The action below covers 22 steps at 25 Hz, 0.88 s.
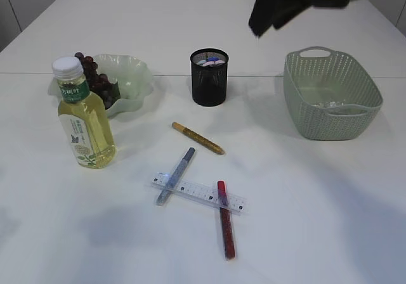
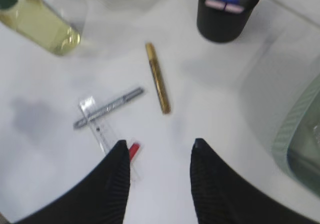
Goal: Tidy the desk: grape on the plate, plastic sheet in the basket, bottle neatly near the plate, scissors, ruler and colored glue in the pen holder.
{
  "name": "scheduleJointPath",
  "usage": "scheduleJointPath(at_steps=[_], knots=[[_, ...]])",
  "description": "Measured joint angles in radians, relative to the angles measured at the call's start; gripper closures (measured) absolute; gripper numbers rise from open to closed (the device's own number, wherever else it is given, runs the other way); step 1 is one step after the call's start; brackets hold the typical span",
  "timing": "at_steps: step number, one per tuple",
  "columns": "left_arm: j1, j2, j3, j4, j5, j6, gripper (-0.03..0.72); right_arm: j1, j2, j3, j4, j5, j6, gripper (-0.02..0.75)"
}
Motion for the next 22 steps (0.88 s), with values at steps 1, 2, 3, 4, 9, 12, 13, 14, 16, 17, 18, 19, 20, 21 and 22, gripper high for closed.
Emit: scheduleJointPath(at_steps=[1,2,3,4,9,12,13,14,16,17,18,19,20,21,22], knots=[[0.000,0.000,0.000,0.002,0.000,0.004,0.335,0.027,-0.010,0.045,-0.021,0.000,0.000,0.405],[0.000,0.000,0.000,0.002,0.000,0.011,0.335,0.054,-0.013,0.108,-0.038,-0.002,0.000,0.405],[0.000,0.000,0.000,0.002,0.000,0.011,0.335,0.077,-0.015,0.150,-0.050,-0.015,0.000,0.405],[0.000,0.000,0.000,0.002,0.000,0.011,0.335,0.104,-0.012,0.190,-0.063,-0.030,-0.003,0.405],[0.000,0.000,0.000,0.002,-0.003,0.016,0.335,0.217,0.061,0.285,-0.113,-0.076,-0.073,0.405],[0.000,0.000,0.000,0.002,-0.017,0.031,0.335,0.257,0.135,0.285,-0.123,-0.115,-0.119,0.403],[0.000,0.000,0.000,0.002,-0.020,0.035,0.335,0.264,0.154,0.285,-0.126,-0.128,-0.134,0.395],[0.000,0.000,0.000,0.002,-0.022,0.037,0.335,0.271,0.175,0.285,-0.128,-0.139,-0.150,0.384],[0.000,0.000,0.000,0.004,-0.024,0.041,0.335,0.285,0.206,0.285,-0.128,-0.159,-0.169,0.345],[0.000,0.000,0.000,0.004,-0.026,0.041,0.335,0.290,0.220,0.285,-0.130,-0.169,-0.179,0.328],[0.000,0.000,0.000,0.004,-0.029,0.041,0.335,0.294,0.232,0.283,-0.128,-0.178,-0.191,0.311],[0.000,0.000,0.000,0.004,-0.033,0.041,0.335,0.296,0.244,0.279,-0.122,-0.185,-0.201,0.301],[0.000,0.000,0.000,0.004,-0.037,0.041,0.335,0.296,0.254,0.272,-0.115,-0.192,-0.205,0.295],[0.000,0.000,0.000,0.004,-0.044,0.041,0.335,0.299,0.263,0.266,-0.108,-0.198,-0.210,0.292],[0.000,0.000,0.000,0.004,-0.051,0.041,0.335,0.300,0.274,0.259,-0.103,-0.200,-0.212,0.289]])
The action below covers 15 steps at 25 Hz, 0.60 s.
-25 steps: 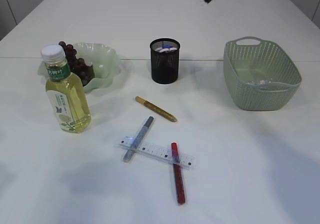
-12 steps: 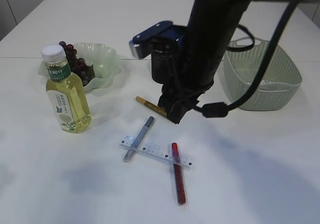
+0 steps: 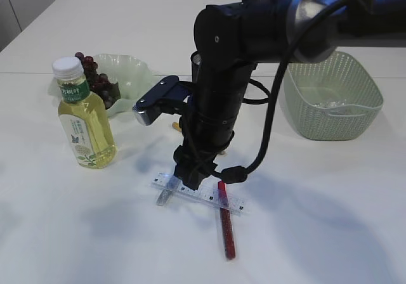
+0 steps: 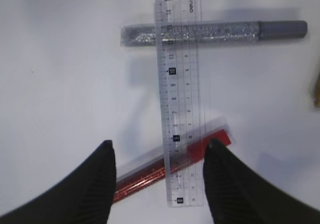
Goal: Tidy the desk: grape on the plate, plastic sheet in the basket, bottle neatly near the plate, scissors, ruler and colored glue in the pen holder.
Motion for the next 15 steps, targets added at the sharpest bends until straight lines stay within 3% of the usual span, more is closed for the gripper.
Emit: scheduleJointPath(at_steps=[15], knots=[[0.000,0.000,0.000,0.000,-0.064,0.002,0.336,0.002,0.127,-0.090,0.025,-0.012,-0.010,0.232]])
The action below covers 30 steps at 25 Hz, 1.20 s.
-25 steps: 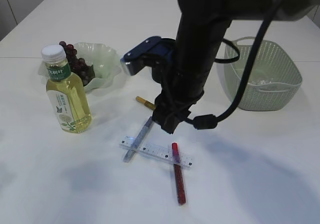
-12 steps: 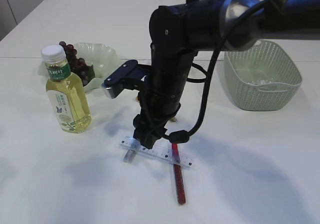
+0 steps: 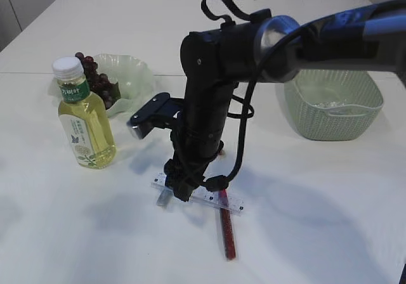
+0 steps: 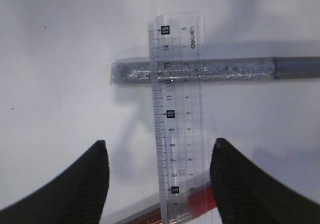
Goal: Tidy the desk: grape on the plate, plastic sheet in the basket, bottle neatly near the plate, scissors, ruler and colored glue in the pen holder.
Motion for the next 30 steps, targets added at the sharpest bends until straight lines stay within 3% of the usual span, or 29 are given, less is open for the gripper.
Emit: scheduleJointPath(at_steps=[30], knots=[[0.000,0.000,0.000,0.000,0.011,0.002,0.345,0.000,0.087,-0.008,-0.046,-0.048,0.015,0.228]])
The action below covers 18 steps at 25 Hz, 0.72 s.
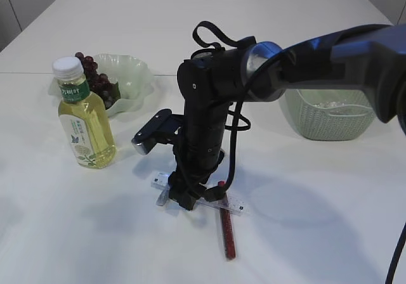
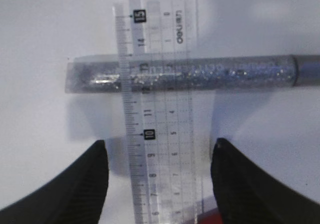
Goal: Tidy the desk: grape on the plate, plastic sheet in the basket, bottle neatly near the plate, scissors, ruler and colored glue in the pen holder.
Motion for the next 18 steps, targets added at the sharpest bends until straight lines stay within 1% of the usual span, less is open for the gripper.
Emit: scheduleJointPath(at_steps=[2,4,6,8,10,18], knots=[[0.000,0.000,0.000,0.000,0.000,0.000,0.346,0.000,0.000,-0.001,0.000,0.000,0.002,0.229],[0.000,0.000,0.000,0.000,0.000,0.000,0.347,0.000,0.000,-0.003,0.000,-0.002,0.005,0.257],[0.000,0.000,0.000,0.000,0.000,0.000,0.347,0.000,0.000,-0.003,0.000,-0.002,0.007,0.313],[0.000,0.000,0.000,0.000,0.000,0.000,0.347,0.000,0.000,-0.003,0.000,-0.002,0.007,0.395],[0.000,0.000,0.000,0.000,0.000,0.000,0.347,0.000,0.000,-0.003,0.000,-0.002,0.007,0.439],[0.000,0.000,0.000,0.000,0.000,0.004,0.347,0.000,0.000,-0.006,0.000,-0.002,0.007,0.447]])
